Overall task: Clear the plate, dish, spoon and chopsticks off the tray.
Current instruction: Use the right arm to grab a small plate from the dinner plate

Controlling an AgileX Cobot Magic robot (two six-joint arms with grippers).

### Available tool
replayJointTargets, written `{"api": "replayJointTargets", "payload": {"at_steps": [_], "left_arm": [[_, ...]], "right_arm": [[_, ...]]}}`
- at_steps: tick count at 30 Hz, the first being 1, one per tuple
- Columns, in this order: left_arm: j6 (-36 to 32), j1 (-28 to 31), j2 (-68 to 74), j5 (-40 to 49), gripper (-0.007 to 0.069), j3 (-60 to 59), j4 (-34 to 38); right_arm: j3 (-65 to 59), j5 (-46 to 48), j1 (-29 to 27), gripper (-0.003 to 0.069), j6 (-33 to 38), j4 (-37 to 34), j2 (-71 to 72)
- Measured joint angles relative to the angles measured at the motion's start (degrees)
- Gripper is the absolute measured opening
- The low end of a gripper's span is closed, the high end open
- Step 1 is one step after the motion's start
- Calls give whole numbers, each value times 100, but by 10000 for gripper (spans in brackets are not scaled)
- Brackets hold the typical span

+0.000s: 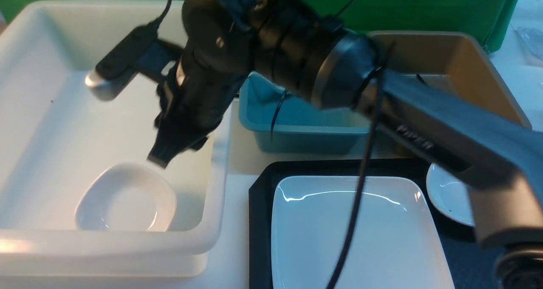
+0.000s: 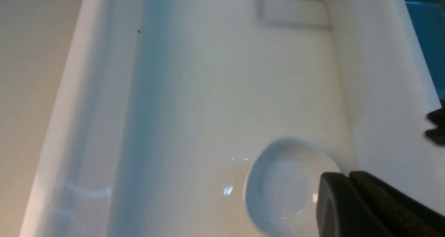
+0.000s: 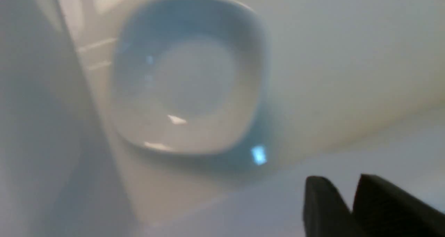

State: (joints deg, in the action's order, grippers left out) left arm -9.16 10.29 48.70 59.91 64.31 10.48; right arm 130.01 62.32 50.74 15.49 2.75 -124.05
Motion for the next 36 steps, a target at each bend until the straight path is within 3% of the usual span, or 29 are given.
{"api": "replayJointTargets", "payload": {"at_steps": [3,9,19,21,22,23,25,30,36], "left_arm": [[0,0,0,0,13,0,0],[0,0,0,0,13,0,0],[0,0,0,0,14,0,0],[-18,0,0,0,14,0,5],[-20,0,0,0,14,0,14],[-29,0,0,0,14,0,54],[-29,0,0,0,14,0,75],[-29,0,9,0,14,0,110],[-39,0,17,-5,14,0,115]], "right_arm": [[-5,453,-305,43,-133,576,539],[-599,453,-1107,28,-365,739,1616],[-4212,396,-2844,65,-600,766,3181],[-5213,-48,-3278,137,-705,750,3237],[-5283,-48,-3307,137,-705,742,3237],[-5860,-524,-3528,229,-751,636,3215],[-6129,-790,-3613,281,-752,536,3181],[-7039,-1585,-3688,497,-409,348,3040],[-7223,-2222,-3688,524,-281,335,2934]]}}
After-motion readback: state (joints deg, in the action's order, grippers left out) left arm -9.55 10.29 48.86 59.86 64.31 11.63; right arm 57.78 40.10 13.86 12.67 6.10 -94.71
